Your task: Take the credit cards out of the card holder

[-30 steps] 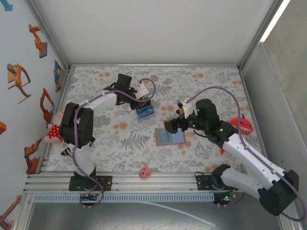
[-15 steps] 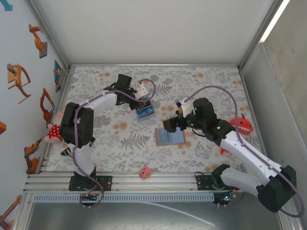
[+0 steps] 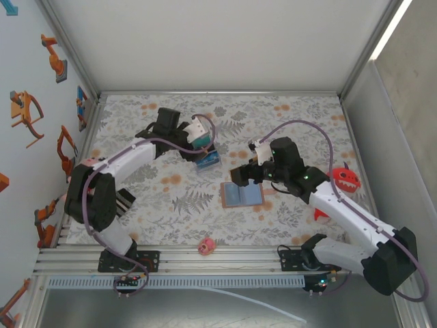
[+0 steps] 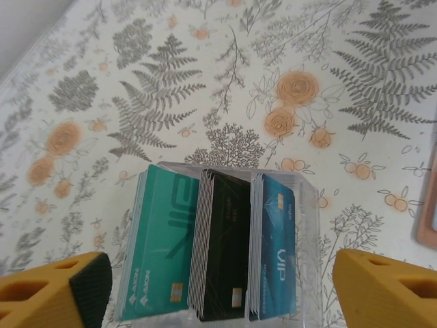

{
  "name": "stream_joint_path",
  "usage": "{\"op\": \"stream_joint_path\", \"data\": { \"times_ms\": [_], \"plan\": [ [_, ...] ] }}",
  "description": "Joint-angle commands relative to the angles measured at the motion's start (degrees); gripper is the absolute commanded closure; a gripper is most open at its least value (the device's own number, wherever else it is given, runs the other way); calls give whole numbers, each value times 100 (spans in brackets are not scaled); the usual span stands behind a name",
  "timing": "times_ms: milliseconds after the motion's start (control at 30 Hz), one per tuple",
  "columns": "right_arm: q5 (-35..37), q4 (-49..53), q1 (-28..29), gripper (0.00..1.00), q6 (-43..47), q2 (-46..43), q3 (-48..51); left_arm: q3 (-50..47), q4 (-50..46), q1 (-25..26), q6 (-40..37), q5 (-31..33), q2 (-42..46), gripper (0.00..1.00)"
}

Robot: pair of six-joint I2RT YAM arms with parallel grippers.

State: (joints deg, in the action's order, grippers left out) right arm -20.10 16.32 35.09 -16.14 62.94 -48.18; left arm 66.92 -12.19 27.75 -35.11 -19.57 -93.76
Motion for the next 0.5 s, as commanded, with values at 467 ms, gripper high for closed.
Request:
{"op": "stream_joint_path", "data": {
  "times_ms": [467],
  "plan": [
    [2536,1646,1338,24,-1068,1471,-753,-2606,1745,590,1811,1950,3398,3]
  ]
}}
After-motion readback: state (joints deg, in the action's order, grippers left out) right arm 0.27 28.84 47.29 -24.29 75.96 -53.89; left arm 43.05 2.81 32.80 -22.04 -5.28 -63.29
